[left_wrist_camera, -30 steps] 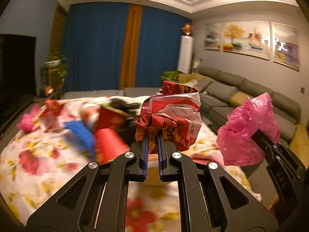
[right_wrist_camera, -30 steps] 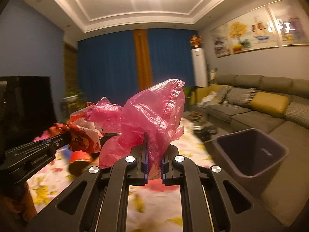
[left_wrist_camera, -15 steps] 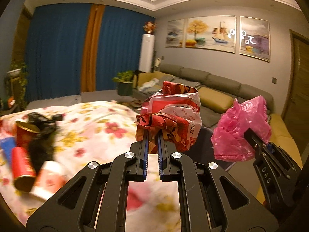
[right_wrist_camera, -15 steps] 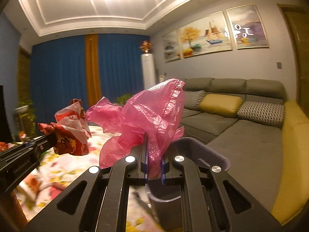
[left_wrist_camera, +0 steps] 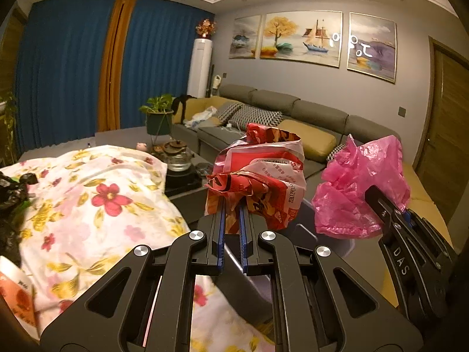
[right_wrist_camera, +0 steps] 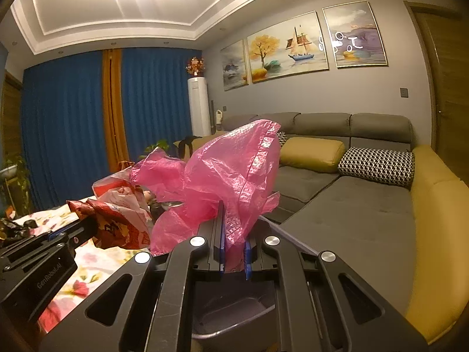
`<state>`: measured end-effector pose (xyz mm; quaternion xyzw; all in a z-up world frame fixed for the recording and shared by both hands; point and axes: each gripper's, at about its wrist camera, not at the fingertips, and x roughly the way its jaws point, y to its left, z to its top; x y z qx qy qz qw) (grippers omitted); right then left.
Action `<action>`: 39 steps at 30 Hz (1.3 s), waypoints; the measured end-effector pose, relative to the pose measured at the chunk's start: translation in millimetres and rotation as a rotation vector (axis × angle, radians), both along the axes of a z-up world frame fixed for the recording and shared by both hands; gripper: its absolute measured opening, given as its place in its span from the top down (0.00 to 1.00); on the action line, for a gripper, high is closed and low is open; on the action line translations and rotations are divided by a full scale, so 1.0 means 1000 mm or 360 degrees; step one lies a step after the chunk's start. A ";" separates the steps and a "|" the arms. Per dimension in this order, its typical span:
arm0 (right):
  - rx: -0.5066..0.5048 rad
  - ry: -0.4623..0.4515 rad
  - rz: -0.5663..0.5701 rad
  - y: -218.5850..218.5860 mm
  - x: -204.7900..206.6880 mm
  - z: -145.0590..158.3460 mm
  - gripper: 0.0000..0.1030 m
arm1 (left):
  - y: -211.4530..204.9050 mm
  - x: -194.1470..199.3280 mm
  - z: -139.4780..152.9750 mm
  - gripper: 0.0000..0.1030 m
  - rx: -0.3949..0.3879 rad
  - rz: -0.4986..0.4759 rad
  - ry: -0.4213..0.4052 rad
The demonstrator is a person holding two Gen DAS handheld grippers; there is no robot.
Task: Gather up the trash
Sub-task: 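Carry the pink bag and the wrapper with both tools over the gray bin, then open both tools over the gray bin to drop the bag and wrapper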
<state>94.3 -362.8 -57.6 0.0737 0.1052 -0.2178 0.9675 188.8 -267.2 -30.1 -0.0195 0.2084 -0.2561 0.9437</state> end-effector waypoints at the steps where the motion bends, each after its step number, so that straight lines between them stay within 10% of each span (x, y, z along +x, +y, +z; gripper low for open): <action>1: -0.0002 0.0001 -0.0003 -0.004 0.005 0.001 0.90 | -0.003 0.001 0.000 0.93 -0.0004 -0.0006 0.0008; 15: -0.0027 0.0002 -0.0015 0.005 0.027 -0.001 0.85 | -0.030 0.033 -0.015 0.92 0.0012 -0.0056 0.0068; 28: 0.0003 -0.0001 -0.0055 0.001 0.031 -0.003 0.57 | -0.042 0.047 -0.031 0.90 0.0062 -0.0211 0.0162; 39: 0.0064 0.0003 -0.0065 0.004 0.014 0.003 0.48 | -0.012 0.034 -0.027 0.47 0.0065 -0.0021 0.0137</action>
